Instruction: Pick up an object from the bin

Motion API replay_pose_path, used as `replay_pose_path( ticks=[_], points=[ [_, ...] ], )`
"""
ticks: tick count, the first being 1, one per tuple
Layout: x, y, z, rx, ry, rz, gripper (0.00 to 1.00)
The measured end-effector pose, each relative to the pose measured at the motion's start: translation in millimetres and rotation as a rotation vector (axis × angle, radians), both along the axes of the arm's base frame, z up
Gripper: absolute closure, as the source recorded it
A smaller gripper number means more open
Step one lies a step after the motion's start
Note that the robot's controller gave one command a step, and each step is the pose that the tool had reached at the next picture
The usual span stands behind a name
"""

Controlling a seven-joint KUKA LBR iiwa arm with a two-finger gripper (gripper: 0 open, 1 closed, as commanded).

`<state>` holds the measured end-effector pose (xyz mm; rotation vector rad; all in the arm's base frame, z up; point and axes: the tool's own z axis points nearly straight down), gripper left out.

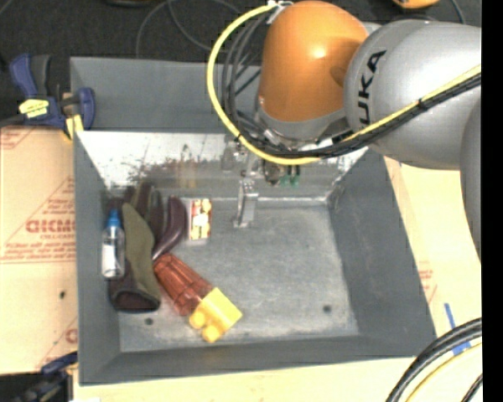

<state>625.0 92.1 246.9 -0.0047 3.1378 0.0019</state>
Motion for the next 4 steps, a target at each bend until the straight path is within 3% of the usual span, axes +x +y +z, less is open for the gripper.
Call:
replay_pose_path(
  ticks=[1,2,3,4],
  points=[
    [-15.0,11.5,-14.8,-0.003,-0.006,0.042,0.00],
    [-16.0,39.0,-29.1,-0.002,0.004,0.270,0.00],
    [-25.1,38.6,-57.0,-0.004,-0.008,0.439,0.00],
    [-26.4,33.5,-78.3,-0.002,-0.001,0.299,0.00]
  ],
)
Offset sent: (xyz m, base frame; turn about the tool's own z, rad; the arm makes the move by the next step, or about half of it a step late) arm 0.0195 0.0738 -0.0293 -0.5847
